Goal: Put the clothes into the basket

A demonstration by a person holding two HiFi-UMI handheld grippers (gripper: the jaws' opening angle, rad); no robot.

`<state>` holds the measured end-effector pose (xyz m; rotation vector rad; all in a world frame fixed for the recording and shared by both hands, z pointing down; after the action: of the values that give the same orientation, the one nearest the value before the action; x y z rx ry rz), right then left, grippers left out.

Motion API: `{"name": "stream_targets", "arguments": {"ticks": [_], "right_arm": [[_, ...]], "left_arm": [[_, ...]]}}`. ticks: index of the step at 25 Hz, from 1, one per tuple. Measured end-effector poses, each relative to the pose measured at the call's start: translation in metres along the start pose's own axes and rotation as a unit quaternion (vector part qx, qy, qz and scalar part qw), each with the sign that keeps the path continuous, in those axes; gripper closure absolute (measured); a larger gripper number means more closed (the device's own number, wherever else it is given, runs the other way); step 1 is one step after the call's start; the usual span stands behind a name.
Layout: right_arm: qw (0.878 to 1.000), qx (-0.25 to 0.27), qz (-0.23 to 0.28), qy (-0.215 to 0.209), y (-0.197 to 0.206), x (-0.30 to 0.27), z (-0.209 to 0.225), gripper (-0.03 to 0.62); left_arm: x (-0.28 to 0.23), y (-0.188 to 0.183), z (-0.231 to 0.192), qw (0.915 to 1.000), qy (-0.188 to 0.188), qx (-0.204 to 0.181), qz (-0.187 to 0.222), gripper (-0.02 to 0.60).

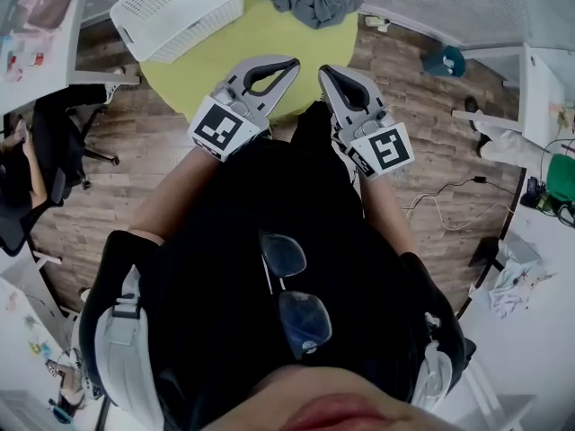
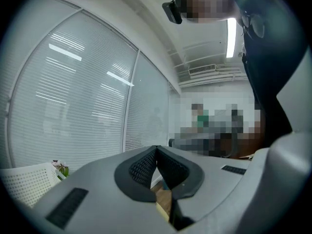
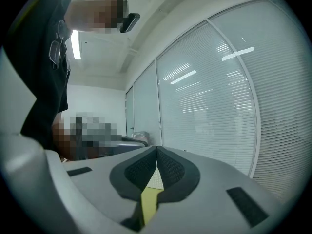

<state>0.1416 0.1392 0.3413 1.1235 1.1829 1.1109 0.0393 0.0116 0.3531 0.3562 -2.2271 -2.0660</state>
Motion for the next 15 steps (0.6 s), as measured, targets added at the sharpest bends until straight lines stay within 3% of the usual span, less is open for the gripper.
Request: {"name": "stream_targets", "arguments": {"ticks": [15], "right_arm": [[0.993, 0.013, -0.029, -0.118, 0.007, -0.080, 0.125, 0.569]], "left_arm": [[-0.069, 0.004, -0.070, 0.9934, -0.113, 0.018, -0.006, 0.571]]}}
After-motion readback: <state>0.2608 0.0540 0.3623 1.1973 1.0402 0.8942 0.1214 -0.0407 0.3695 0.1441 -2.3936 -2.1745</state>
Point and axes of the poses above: the fingertips, and each gripper's own axes: x backward along the fingers, z to its right, y out of its underside, the point moved 8 cm from there along x, backward along the fingers, and after that the axes turned 2 degrees about x, right-handed, at the moved point
